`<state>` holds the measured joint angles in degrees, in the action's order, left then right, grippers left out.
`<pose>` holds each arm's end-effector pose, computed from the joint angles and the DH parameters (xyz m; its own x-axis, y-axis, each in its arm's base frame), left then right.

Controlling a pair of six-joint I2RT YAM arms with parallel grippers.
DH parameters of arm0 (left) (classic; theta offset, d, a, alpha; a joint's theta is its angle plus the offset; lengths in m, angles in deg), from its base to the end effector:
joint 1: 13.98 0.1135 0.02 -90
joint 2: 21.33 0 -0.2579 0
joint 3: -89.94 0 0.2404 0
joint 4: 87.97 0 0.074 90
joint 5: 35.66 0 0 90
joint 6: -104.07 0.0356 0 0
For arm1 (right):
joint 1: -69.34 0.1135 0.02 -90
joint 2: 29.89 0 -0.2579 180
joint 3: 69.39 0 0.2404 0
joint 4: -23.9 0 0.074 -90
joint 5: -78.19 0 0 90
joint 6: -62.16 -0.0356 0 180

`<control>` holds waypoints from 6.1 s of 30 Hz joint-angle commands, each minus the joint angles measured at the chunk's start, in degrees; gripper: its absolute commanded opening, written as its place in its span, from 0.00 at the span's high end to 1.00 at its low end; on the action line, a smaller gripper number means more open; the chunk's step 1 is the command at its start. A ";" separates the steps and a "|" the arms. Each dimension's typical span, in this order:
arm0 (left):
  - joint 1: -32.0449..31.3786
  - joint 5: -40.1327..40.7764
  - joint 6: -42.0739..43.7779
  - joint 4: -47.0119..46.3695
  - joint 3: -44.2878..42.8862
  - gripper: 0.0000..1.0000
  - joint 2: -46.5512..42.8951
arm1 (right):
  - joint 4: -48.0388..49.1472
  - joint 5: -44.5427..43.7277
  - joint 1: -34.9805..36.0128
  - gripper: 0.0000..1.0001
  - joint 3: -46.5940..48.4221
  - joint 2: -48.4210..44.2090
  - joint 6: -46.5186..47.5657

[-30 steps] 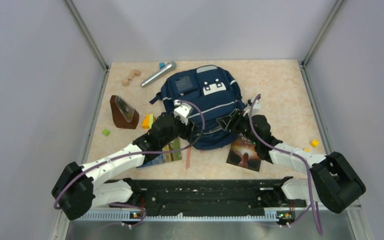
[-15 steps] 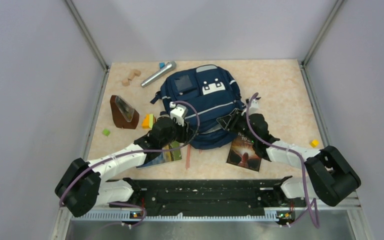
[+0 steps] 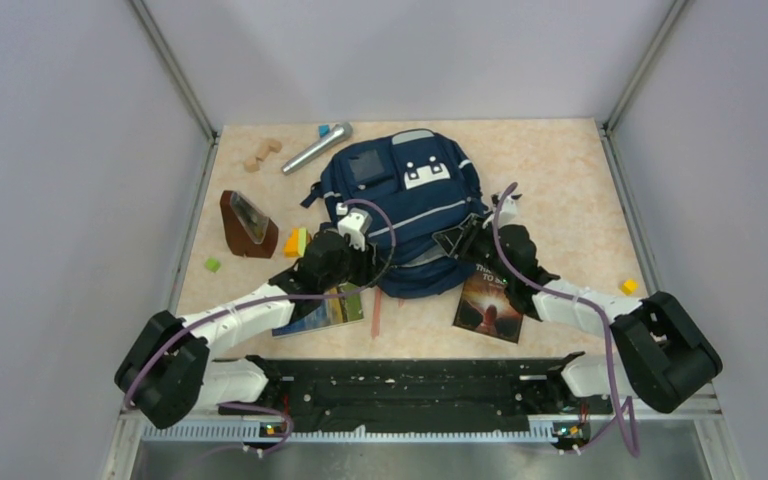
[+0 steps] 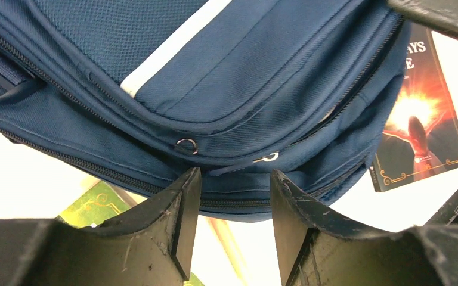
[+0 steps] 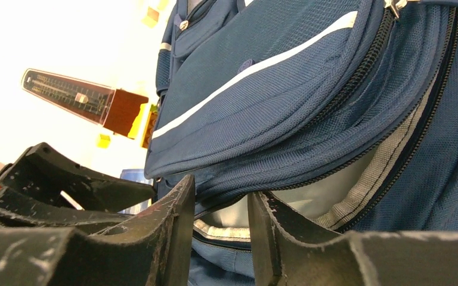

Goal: Pack the student bag
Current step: Unzip the student bag at the center of the board.

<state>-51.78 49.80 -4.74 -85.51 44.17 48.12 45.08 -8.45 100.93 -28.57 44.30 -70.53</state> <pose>0.1942 -0.1542 0.2102 -0.5446 0.0157 -0.8385 0.5193 0.7914 -0.3225 0.2183 0.1367 0.2063 -0.5199 0.4749 -0.7101 -0.2983 0.6780 0.6718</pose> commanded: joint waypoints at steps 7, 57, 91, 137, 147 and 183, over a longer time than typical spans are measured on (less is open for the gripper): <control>4.00 -6.08 0.26 -3.18 0.54 0.47 2.39 | 3.68 -0.98 -1.03 0.82 3.78 -5.02 -1.10; 5.29 -24.27 -0.23 -28.68 2.35 0.94 12.35 | 4.21 2.32 -1.80 0.98 6.24 -4.24 -3.52; 5.32 -15.86 -0.61 -22.85 1.58 1.00 10.62 | 2.23 0.16 -1.95 1.00 5.98 -6.36 -1.99; 20.35 10.36 1.59 -12.04 -10.85 1.00 15.65 | -3.26 1.71 -3.03 1.00 6.35 -14.33 -0.90; 20.48 8.55 4.65 -10.50 -15.00 1.00 18.86 | -1.88 2.51 -3.02 1.00 6.24 -12.77 -1.76; -15.56 42.71 35.10 -28.13 -15.27 0.02 21.19 | -10.62 2.93 -3.03 1.00 9.85 -13.94 3.08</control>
<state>-66.67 75.20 26.34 -104.09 30.58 67.35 31.71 -6.53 98.64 -22.88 32.78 -68.92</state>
